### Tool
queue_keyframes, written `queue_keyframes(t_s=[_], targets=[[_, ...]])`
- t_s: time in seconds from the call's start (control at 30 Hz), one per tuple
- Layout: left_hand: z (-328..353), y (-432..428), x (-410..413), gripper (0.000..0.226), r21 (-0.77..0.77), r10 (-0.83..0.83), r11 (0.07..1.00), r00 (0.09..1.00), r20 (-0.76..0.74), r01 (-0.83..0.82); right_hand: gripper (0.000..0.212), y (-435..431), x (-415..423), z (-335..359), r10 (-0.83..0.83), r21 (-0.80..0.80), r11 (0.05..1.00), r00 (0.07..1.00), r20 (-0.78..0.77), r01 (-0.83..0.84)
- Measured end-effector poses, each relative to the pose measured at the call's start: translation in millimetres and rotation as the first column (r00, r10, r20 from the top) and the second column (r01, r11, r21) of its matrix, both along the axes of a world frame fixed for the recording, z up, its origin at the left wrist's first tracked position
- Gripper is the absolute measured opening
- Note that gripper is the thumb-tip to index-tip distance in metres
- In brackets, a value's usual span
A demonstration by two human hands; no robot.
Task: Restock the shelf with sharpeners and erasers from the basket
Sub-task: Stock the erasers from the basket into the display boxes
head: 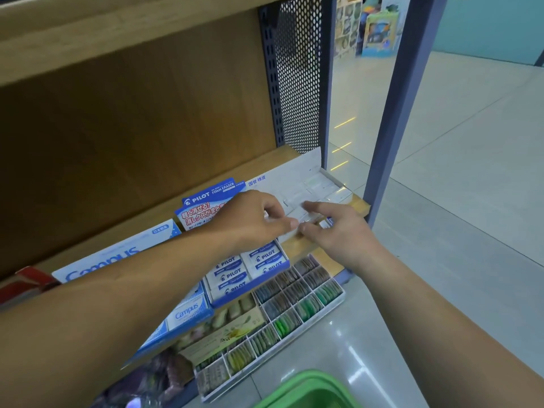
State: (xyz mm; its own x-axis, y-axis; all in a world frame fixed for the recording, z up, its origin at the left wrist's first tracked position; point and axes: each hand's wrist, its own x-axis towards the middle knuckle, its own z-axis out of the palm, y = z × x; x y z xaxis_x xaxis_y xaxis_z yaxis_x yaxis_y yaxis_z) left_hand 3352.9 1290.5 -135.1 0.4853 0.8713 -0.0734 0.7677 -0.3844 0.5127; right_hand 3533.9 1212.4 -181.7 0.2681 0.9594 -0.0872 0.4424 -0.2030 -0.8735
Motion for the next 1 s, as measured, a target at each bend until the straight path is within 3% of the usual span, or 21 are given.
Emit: queue_keyframes(t_s=[0.07, 0.3, 0.43, 0.57, 0.63, 0.8, 0.9, 1.0], targets=[[-1.4, -0.5, 1.4, 0.038, 0.026, 0.003, 1.0, 0.999, -0.044, -0.002, 0.047, 0.5, 0.2, 1.2, 0.003, 0.007, 1.0, 1.0, 0.005, -0.003], [-4.7, 22.9, -4.8, 0.02, 0.053, 0.065, 0.996, 0.998, 0.002, -0.065, 0.084, 5.0, 5.2, 14.4, 0.069, -0.108, 0.992, 0.995, 0.074, -0.061], [-6.6, 28.0, 0.8, 0.021, 0.178, 0.087, 0.981, 0.994, -0.06, -0.075, 0.076, 7.7, 4.7, 17.4, 0.07, -0.146, 0.987, 0.995, 0.068, -0.059], [6.5, 31.6, 22.1, 0.026, 0.224, 0.127, 0.969, 0.985, -0.115, -0.099, 0.081, 3.6, 10.0, 12.0, -0.013, -0.103, 0.995, 0.984, -0.176, -0.006], [14.3, 33.1, 27.7, 0.027, 0.266, 0.116, 0.962, 0.974, -0.193, -0.062, 0.077, 2.4, 14.3, 9.0, -0.002, -0.073, 0.997, 0.985, -0.173, -0.011], [14.0, 30.0, 35.7, 0.025, 0.278, -0.04, 0.959, 0.999, -0.024, 0.045, 0.071, 5.3, 11.9, 5.9, -0.068, -0.026, 0.998, 0.975, -0.213, 0.064], [4.4, 38.3, 51.5, 0.031, 0.265, -0.086, 0.96, 0.996, -0.038, 0.093, 0.07, 3.3, 15.0, 5.2, -0.132, 0.022, 0.989, 0.954, -0.27, 0.143], [-1.4, 46.1, 60.2, 0.028, 0.243, -0.075, 0.966, 0.994, -0.079, 0.092, 0.054, -1.5, 24.1, 4.8, -0.168, 0.041, 0.98, 0.928, -0.333, 0.193]])
